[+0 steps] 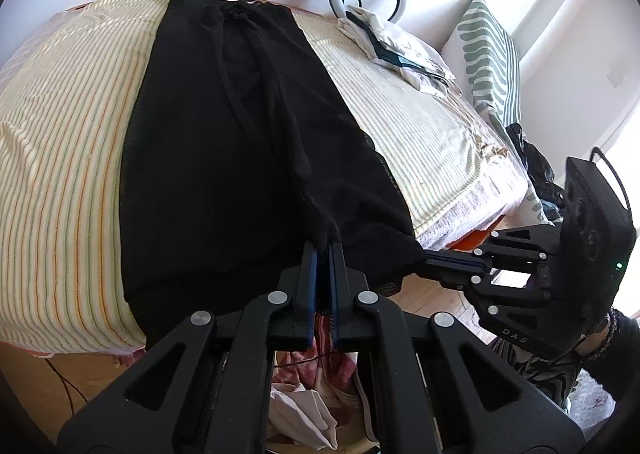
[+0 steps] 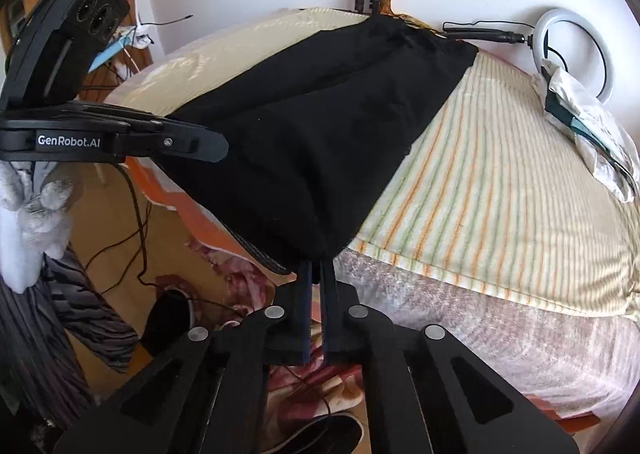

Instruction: Fold small clothes

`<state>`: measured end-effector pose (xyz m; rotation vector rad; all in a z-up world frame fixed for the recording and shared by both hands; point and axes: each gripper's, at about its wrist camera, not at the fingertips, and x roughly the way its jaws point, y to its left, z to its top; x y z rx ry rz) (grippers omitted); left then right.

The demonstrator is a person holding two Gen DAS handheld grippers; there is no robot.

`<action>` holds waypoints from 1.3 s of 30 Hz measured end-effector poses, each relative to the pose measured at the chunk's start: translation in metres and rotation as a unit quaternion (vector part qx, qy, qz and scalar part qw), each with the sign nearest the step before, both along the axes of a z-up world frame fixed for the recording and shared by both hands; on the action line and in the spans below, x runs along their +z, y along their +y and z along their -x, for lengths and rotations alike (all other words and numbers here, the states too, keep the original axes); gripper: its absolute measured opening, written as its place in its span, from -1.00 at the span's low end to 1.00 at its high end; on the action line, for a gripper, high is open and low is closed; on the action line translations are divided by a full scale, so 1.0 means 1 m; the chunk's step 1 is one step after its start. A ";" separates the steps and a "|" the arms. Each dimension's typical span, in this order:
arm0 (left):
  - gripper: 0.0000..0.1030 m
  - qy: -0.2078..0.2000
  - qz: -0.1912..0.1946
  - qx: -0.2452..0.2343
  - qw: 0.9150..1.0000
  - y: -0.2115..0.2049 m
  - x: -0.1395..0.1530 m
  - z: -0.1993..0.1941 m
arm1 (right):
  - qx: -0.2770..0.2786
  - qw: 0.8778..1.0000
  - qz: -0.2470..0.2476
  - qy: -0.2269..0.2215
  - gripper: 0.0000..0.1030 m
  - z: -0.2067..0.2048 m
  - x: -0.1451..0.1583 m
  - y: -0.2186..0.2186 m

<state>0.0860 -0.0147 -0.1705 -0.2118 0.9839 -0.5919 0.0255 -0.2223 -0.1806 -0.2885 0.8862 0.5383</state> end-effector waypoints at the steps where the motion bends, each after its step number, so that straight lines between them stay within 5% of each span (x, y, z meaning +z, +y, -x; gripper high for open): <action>1: -0.94 0.002 0.009 -0.003 1.000 0.001 0.002 0.001 | 0.004 1.000 -0.003 -0.003 -1.00 0.005 0.005 -0.001; 5: -0.94 -0.010 -0.006 -0.010 1.000 0.000 0.003 0.003 | 0.018 0.999 0.006 -0.039 -1.00 0.027 0.021 -0.004; 11: -0.94 -0.020 -0.045 -0.013 0.999 0.007 -0.001 0.015 | 0.046 0.999 0.026 0.003 -1.00 0.029 -0.003 -0.001; 14: -0.61 -0.029 -0.038 0.009 0.999 0.028 0.007 0.027 | 0.064 0.998 0.002 0.015 -0.99 0.036 0.003 -0.009; 15: -0.43 -0.029 -0.031 0.022 0.999 0.040 0.010 0.030 | 0.058 0.998 -0.013 0.026 -0.93 0.035 0.007 -0.015; 18: -0.24 -0.017 -0.020 0.062 0.998 0.070 0.010 0.034 | 0.022 0.995 -0.080 0.054 -0.16 0.022 0.014 -0.036; 19: -0.22 -0.008 -0.014 0.071 0.997 0.077 0.008 0.032 | 0.014 0.993 -0.102 0.065 -0.08 0.017 0.015 -0.039; 24: -0.21 0.060 0.053 0.131 0.988 0.117 -0.007 0.014 | -0.027 0.969 -0.202 0.137 -0.08 -0.014 0.012 -0.059; 32: -0.21 0.128 0.110 0.109 0.980 0.109 -0.025 0.001 | -0.063 0.935 -0.264 0.229 -0.12 -0.040 -0.019 -0.065; 34: -0.43 0.132 0.114 0.114 0.978 0.107 -0.028 -0.004 | -0.069 0.929 -0.271 0.241 -0.14 -0.045 -0.023 -0.066; 35: -0.74 0.135 0.117 0.114 0.977 0.106 -0.029 -0.007 | -0.070 0.928 -0.273 0.243 -0.16 -0.046 -0.024 -0.064; 38: -0.94 0.125 0.119 0.111 0.979 0.103 -0.027 -0.008 | -0.060 0.924 -0.281 0.253 -0.63 -0.043 -0.025 -0.056; 39: -0.95 0.116 0.115 0.110 0.980 0.102 -0.023 -0.006 | -0.056 0.924 -0.280 0.256 -0.94 -0.043 -0.025 -0.052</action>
